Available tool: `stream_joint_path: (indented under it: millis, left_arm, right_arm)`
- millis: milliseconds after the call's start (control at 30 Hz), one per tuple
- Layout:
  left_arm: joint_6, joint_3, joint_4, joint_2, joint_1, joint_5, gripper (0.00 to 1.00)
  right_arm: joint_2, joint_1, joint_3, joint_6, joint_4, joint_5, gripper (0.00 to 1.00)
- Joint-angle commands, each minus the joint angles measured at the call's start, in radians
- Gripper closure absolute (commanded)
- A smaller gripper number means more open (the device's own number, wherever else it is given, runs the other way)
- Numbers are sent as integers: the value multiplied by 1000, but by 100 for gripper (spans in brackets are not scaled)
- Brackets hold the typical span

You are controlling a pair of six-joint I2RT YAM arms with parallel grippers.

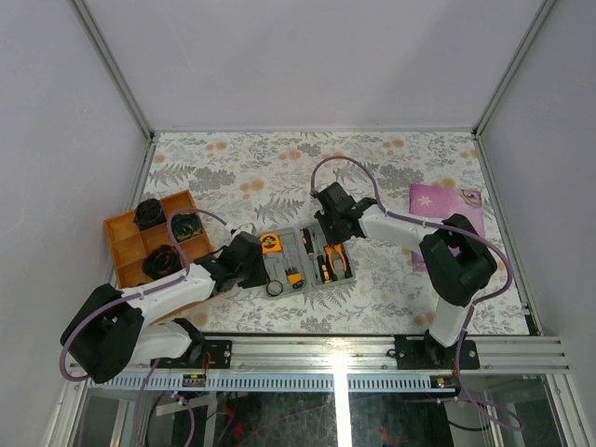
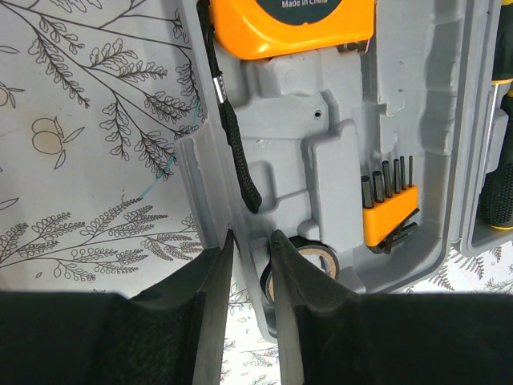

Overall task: Sort the tools into containers
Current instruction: Place the pliers in the storage box.

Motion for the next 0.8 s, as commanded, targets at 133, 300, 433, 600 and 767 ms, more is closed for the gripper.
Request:
stream_joint_path:
  millis: [133, 300, 433, 600, 767]
  left_arm:
    - [22, -1, 32, 19, 5, 9, 77]
    - [22, -3, 32, 17, 4, 8, 77]
    - [22, -2, 31, 17, 4, 6, 77]
    - [22, 1, 32, 19, 4, 7, 77]
    - [22, 2, 32, 20, 5, 10, 77]
  right_arm:
    - [43, -13, 56, -7, -52, -2, 78]
    - [75, -15, 69, 1, -104, -12, 90]
    - [112, -15, 77, 0, -143, -36, 94]
    - [164, -15, 66, -4, -169, -66, 94]
    - [223, -15, 47, 3, -175, -88, 91]
